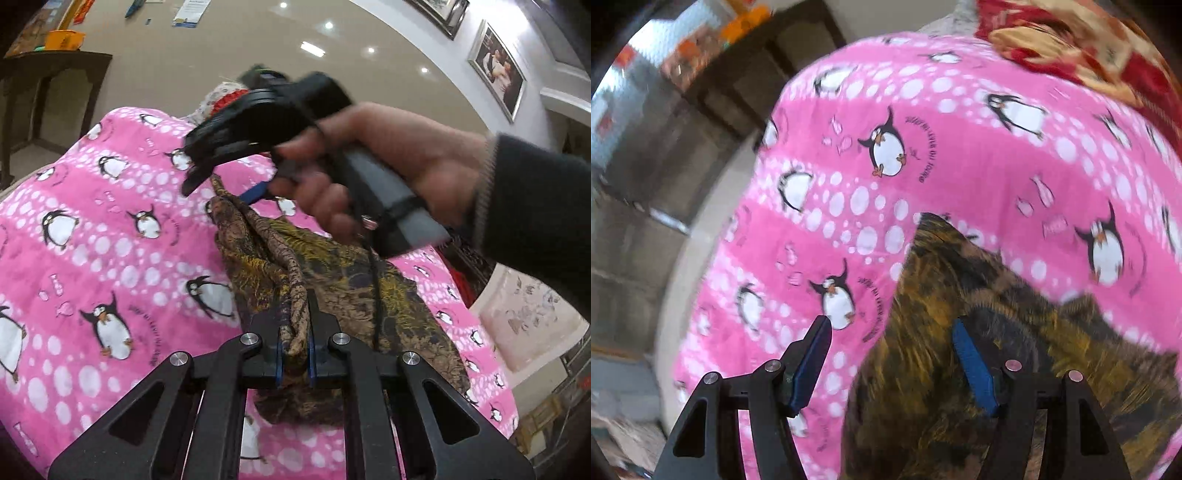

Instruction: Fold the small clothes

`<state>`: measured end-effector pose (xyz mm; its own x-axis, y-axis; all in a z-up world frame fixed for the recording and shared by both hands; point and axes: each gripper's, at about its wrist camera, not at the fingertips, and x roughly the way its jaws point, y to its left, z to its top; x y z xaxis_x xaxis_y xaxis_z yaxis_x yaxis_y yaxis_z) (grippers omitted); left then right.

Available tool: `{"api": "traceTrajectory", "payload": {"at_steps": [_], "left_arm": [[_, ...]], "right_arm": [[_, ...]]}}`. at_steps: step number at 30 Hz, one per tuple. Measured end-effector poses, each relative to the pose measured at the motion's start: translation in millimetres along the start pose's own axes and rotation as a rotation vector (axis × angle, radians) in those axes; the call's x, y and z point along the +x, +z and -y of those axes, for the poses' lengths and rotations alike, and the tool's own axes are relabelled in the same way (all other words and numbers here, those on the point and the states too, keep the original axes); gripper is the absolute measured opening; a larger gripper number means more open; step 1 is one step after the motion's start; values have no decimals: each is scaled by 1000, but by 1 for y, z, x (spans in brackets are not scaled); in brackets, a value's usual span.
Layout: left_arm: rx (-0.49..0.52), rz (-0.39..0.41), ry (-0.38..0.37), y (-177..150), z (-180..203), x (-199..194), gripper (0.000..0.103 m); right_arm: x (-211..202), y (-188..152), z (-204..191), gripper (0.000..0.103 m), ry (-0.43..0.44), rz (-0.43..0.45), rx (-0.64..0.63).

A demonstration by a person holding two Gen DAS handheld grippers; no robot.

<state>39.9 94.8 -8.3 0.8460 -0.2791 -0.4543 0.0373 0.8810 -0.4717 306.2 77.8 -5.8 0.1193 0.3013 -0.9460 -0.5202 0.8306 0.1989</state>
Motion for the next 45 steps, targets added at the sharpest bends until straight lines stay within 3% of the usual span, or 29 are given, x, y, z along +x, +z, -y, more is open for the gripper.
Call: {"api": "traceTrajectory", "payload": {"at_steps": [3, 5, 7, 10, 13, 22, 30, 39, 43, 45], "left_arm": [[-2, -5, -19, 3, 3, 4, 7], [1, -6, -32, 6, 7, 2, 7], [14, -5, -37, 6, 12, 0, 7], [23, -8, -45, 6, 17, -1, 7], [37, -13, -58, 7, 23, -3, 7], [123, -72, -188, 3, 85, 0, 7], [240, -229, -318, -34, 173, 38, 7], [277, -348, -332, -76, 251, 93, 7], [320, -391, -292, -94, 268, 119, 7], [316, -453, -271, -105, 268, 132, 8]], "right_arm": [[6, 8, -7, 62, -94, -26, -53], [11, 12, -7, 42, -170, -55, -72], [17, 12, -5, 34, -222, -91, -101], [13, 10, 3, 17, -240, -80, -111], [-3, 4, 14, 12, -203, -35, -101], [-83, -43, 102, 10, -115, 55, 18], [-118, -112, 182, 10, -115, 70, 108], [-106, -167, 271, 10, -85, 104, 205], [-92, -177, 292, 10, -122, 149, 220], [-86, -185, 301, 23, -128, 176, 245]]}}
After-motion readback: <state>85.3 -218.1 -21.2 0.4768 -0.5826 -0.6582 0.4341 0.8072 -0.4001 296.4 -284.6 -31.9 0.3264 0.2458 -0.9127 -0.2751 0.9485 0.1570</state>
